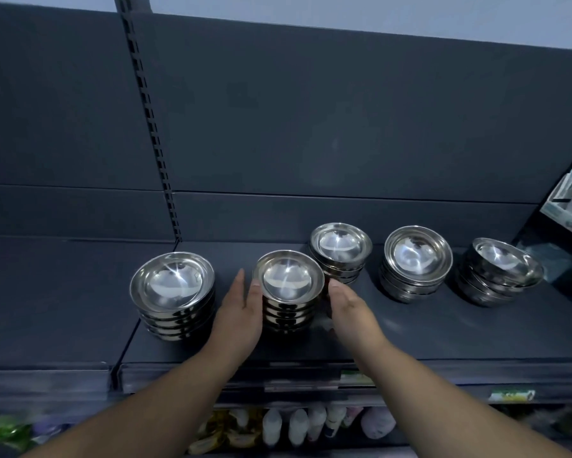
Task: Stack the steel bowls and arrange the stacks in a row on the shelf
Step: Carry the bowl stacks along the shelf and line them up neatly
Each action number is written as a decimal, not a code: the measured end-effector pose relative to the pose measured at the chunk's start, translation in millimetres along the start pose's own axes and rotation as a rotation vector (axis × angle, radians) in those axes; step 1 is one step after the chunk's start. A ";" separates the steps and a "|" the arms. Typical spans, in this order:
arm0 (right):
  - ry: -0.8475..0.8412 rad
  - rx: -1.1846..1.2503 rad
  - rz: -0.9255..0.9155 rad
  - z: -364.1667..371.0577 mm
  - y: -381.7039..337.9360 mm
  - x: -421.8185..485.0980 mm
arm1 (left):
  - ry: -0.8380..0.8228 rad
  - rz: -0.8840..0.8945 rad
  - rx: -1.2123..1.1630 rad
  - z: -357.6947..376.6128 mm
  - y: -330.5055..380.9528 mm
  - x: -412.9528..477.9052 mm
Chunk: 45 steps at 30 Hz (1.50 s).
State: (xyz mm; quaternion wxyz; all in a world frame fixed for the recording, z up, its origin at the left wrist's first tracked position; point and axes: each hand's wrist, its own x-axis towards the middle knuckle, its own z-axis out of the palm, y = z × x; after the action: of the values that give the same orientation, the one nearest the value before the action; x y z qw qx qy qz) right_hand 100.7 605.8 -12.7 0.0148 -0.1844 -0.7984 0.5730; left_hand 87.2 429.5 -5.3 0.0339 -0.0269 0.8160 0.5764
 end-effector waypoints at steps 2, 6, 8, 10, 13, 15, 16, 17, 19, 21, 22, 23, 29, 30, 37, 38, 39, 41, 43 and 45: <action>0.044 -0.008 0.022 -10.0 3.6 -1.5 | 0.021 0.098 0.114 -0.4 6.2 -4.8; 0.053 -0.030 0.024 -32.3 13.3 3.1 | 0.124 0.363 0.290 13.5 24.7 -14.3; 0.055 -0.035 0.021 -46.1 17.6 10.0 | 0.164 0.497 0.274 28.9 38.5 -19.9; 0.046 -0.047 0.002 -63.3 20.7 17.2 | 0.126 0.585 0.234 51.2 51.0 -25.6; -0.009 -0.065 -0.020 -94.1 28.9 24.8 | 0.007 0.509 0.156 96.3 56.8 -31.4; -0.066 -0.067 -0.012 -113.4 39.9 31.6 | 0.000 0.343 0.136 124.7 56.1 -30.3; -0.096 -0.066 -0.001 -122.5 46.1 36.3 | 0.008 0.243 0.141 138.0 55.8 -28.7; -0.124 -0.055 0.016 -130.8 51.7 40.4 | 0.024 0.142 0.136 149.6 54.9 -25.8; -0.174 -0.036 0.054 -144.4 61.7 47.3 | 0.070 -0.048 0.054 167.4 52.6 -18.9; -0.217 -0.049 0.078 -156.5 70.0 50.8 | 0.093 -0.175 -0.034 182.9 47.5 -14.6; -0.224 -0.055 0.090 -162.3 74.0 52.7 | 0.091 -0.209 -0.038 189.6 45.2 -14.7; -0.219 -0.055 0.110 -167.6 77.1 54.2 | 0.084 -0.229 -0.035 195.8 42.8 -15.0; -0.251 0.061 0.186 -186.7 89.5 62.1 | 0.168 -0.303 -0.121 213.4 39.4 -6.0; -0.260 0.082 0.198 -187.0 88.9 63.3 | 0.197 -0.306 -0.175 212.6 41.3 -2.6; -0.401 0.226 0.270 -148.4 74.4 58.8 | 0.273 -0.327 -0.436 196.1 43.3 22.8; -0.408 0.246 0.272 -140.8 69.7 58.8 | 0.270 -0.329 -0.464 195.6 42.1 25.2; -0.410 0.266 0.279 -133.5 63.5 59.1 | 0.255 -0.334 -0.497 196.0 40.3 28.1; -0.409 0.296 0.294 -119.5 53.6 62.2 | 0.206 -0.336 -0.529 196.3 38.8 32.1; -0.408 0.297 0.285 -105.4 47.1 67.0 | 0.201 -0.320 -0.523 196.0 35.4 34.6; -0.389 0.280 0.253 -92.9 40.7 74.2 | 0.218 -0.276 -0.439 195.3 32.1 35.5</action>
State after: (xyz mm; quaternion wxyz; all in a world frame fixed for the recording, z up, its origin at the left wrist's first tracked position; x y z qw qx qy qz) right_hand 64.7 724.6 -32.3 -0.1852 -0.1652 -0.6699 0.6998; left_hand 53.9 624.1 -43.3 0.0175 -0.2066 0.6589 0.7231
